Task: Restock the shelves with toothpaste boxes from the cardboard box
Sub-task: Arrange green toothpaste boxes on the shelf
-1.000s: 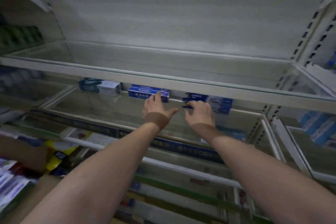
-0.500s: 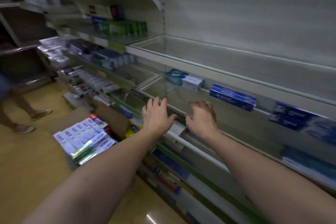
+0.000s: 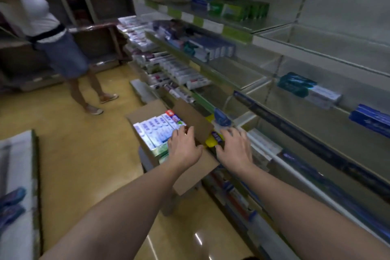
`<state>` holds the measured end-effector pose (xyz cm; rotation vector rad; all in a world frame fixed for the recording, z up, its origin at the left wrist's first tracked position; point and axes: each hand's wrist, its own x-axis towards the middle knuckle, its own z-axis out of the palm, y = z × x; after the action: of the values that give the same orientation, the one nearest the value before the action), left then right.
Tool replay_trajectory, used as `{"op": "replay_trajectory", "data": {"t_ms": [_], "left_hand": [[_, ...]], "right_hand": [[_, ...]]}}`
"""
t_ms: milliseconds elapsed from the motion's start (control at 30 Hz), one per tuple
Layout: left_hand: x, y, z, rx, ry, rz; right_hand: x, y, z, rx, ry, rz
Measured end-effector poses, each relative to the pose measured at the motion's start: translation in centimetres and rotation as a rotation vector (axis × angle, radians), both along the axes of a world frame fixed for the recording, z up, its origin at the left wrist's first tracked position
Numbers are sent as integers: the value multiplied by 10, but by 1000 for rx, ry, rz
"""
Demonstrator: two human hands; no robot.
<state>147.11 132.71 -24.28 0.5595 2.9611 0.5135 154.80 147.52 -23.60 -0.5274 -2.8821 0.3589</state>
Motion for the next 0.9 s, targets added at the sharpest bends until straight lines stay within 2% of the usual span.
{"op": "replay_trajectory", "data": {"t_ms": [433,700,900], "left_hand": [[-99,-63,-74,-1,-173,225],[-178,-55,-110,15,-298,332],[-211,-33,-143,-46,-407,329]], "right_hand": [[-138,-38,-74,-49,-245,213],[-237,-28,-120,-63,-418,350],[-274,-16,-158,-127,-515,416]]}}
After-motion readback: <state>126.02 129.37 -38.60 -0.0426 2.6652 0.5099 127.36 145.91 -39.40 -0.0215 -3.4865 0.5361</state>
